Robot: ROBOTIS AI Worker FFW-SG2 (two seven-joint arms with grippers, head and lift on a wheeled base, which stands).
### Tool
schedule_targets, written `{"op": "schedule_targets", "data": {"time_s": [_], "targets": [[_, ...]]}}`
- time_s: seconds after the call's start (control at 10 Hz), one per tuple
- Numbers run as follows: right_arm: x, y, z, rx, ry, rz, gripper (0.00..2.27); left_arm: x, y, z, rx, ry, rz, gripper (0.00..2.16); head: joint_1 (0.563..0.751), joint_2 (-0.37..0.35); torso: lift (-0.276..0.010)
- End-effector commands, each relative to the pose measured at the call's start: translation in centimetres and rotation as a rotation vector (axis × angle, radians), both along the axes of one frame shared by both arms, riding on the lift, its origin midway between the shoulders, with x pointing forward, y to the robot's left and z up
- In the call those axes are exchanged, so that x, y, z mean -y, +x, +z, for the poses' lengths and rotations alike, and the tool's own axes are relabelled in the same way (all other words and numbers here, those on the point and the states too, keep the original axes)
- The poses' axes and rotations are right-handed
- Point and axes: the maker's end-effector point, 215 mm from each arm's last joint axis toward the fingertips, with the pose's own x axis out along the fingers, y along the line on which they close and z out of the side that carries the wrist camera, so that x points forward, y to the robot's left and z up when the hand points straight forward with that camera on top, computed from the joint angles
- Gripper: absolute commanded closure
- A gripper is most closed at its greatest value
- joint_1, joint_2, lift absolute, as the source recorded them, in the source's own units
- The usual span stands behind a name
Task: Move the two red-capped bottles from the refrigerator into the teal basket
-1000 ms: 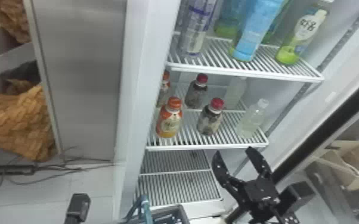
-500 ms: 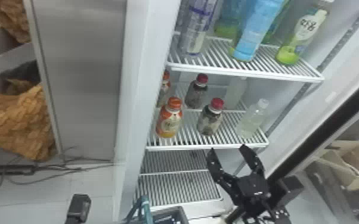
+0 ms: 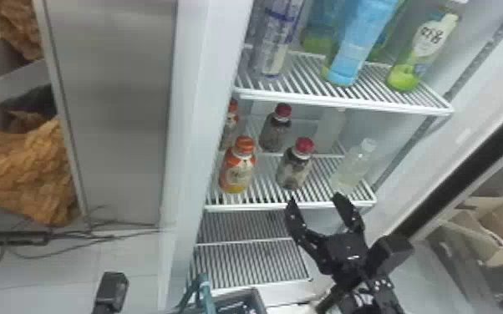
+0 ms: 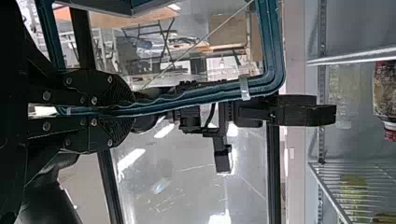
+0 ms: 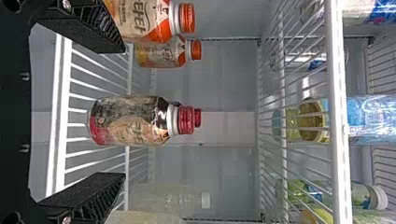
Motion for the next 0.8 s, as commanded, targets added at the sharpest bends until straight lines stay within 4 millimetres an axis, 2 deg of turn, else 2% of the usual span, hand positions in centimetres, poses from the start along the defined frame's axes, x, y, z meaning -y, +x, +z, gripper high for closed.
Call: {"op": "schedule_targets", "data": {"time_s": [0.0, 0.7], "targets": [[0.3, 0.8, -0.2, 0.000, -0.004, -0.008, 0.05, 0.1, 0.0, 0.2, -0.002, -0.006, 0.000, 1.09, 0.695, -0.350, -0.228], [0.4, 5.2, -0.8, 0.011, -0.005, -0.030, 0.04, 0.2, -0.2, 0.2, -0.004, -0.004, -0.006, 1.09, 0.695, -0.350, -0.228]]}}
